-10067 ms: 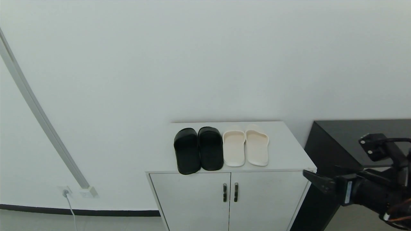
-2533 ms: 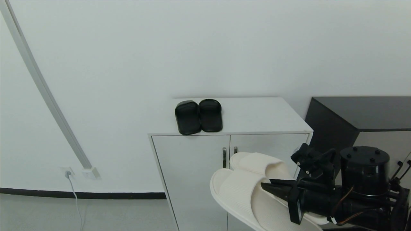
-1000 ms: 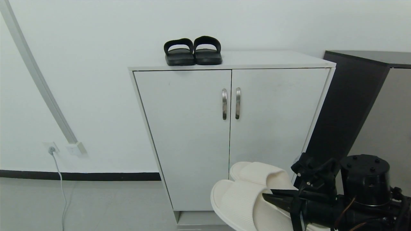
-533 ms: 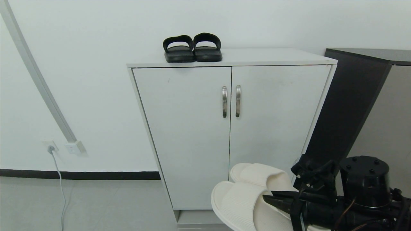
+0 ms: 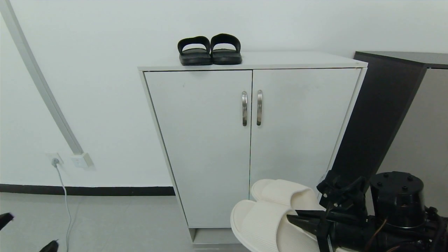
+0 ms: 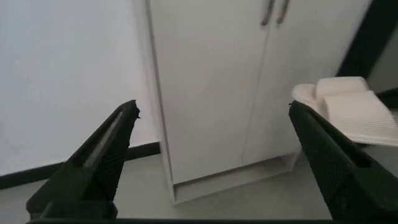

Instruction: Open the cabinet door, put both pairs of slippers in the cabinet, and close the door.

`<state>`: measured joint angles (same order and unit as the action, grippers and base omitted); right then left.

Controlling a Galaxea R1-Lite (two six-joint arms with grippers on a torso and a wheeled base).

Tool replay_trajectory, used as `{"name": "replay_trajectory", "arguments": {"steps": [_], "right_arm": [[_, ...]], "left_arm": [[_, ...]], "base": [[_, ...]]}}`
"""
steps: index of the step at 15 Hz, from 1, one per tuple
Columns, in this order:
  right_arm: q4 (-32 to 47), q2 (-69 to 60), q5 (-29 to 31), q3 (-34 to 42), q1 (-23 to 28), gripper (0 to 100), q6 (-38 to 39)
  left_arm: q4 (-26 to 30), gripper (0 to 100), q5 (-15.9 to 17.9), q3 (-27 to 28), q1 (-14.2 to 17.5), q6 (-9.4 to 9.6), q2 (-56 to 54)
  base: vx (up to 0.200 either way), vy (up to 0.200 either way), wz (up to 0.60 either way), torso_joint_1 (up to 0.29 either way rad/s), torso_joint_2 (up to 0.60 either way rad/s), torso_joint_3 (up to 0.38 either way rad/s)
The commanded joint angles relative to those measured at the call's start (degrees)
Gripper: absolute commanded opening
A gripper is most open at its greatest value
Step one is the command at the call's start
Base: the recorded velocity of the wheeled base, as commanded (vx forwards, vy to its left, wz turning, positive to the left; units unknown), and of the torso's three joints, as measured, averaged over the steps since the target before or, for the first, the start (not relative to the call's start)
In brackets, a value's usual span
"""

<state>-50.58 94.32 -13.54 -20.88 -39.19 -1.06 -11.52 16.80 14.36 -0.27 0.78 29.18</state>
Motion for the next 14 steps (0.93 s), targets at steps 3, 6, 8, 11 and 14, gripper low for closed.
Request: {"name": "replay_trajectory", "arguments": {"steps": [3,6,8,11,14], "right_arm": [[0.0,0.3,-0.1,-0.5,0.0,0,0.0],[0.0,0.7,-0.2,-0.6,-0.1,0,-0.1],[0.0,0.9,-0.2,-0.6,-0.2,0,-0.1],[0.0,1.0,-0.3,-0.5,-0.4,0,0.0],[0.0,1.0,-0.4,-0.5,-0.7,0,0.2]], "left_arm": [[-17.8,100,11.9,1.8,-5.2,3.35,28.7],[-25.3,100,11.9,4.6,-15.3,2.56,39.1],[-29.9,100,11.8,7.7,-20.1,-0.43,44.3],[-31.9,100,11.4,17.0,-24.2,-2.19,52.3],[-32.3,100,11.2,23.6,-28.1,-2.1,59.1]], "base": [[0.0,0.0,0.0,0.0,0.0,0.0],[0.0,0.0,0.0,0.0,0.0,0.0],[0.0,0.0,0.0,0.0,0.0,0.0],[0.0,0.0,0.0,0.0,0.0,0.0],[0.0,0.0,0.0,0.0,0.0,0.0]]}}
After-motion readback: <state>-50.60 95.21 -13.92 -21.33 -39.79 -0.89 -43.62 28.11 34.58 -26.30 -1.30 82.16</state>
